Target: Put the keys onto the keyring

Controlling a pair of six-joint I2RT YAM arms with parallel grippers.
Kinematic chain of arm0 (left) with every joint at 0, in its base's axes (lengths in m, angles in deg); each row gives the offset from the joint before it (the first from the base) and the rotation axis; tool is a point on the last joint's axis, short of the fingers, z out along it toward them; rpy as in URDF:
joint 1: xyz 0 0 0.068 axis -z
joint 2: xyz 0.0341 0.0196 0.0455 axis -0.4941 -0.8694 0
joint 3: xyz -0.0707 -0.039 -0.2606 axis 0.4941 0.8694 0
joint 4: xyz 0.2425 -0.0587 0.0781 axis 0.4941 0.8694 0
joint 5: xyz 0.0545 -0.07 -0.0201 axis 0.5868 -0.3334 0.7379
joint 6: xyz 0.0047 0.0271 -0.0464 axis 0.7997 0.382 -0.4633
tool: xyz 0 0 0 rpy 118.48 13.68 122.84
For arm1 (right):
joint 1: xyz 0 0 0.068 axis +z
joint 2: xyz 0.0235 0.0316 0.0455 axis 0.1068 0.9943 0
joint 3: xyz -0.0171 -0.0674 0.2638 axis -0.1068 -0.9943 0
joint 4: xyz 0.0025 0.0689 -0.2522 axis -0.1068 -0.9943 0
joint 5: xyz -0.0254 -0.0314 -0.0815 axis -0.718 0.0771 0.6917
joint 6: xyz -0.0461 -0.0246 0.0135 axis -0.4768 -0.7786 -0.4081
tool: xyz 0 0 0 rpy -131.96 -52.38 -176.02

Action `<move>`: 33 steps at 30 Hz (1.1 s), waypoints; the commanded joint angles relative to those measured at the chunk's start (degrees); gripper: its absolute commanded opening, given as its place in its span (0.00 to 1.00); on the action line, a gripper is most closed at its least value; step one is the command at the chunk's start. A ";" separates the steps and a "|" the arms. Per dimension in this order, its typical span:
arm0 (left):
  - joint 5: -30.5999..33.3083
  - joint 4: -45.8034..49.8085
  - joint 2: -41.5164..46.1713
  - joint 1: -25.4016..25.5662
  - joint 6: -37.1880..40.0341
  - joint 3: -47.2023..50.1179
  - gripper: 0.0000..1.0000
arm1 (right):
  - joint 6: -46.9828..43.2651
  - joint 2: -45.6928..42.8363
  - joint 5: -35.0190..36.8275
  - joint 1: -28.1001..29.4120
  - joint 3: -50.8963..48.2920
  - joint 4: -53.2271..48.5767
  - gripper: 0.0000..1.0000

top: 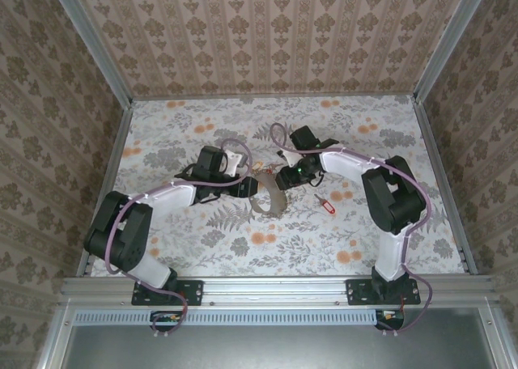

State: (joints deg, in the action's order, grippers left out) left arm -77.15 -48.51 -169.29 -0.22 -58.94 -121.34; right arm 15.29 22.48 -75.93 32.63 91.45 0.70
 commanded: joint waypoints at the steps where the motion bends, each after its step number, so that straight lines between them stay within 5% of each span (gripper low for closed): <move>1: -1.62 0.14 -0.32 0.23 -0.85 -0.79 0.61 | -1.67 2.24 -3.79 0.22 1.89 -0.08 0.48; 33: -2.72 -2.68 -2.08 -0.86 -3.06 0.47 0.60 | -1.63 0.77 -2.96 2.49 -2.28 -1.24 0.46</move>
State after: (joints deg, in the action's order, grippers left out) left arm -78.64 -50.02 -171.26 -0.48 -60.73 -121.32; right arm 14.08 24.54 -78.75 34.45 90.21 0.86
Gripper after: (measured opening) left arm 0.598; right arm 0.461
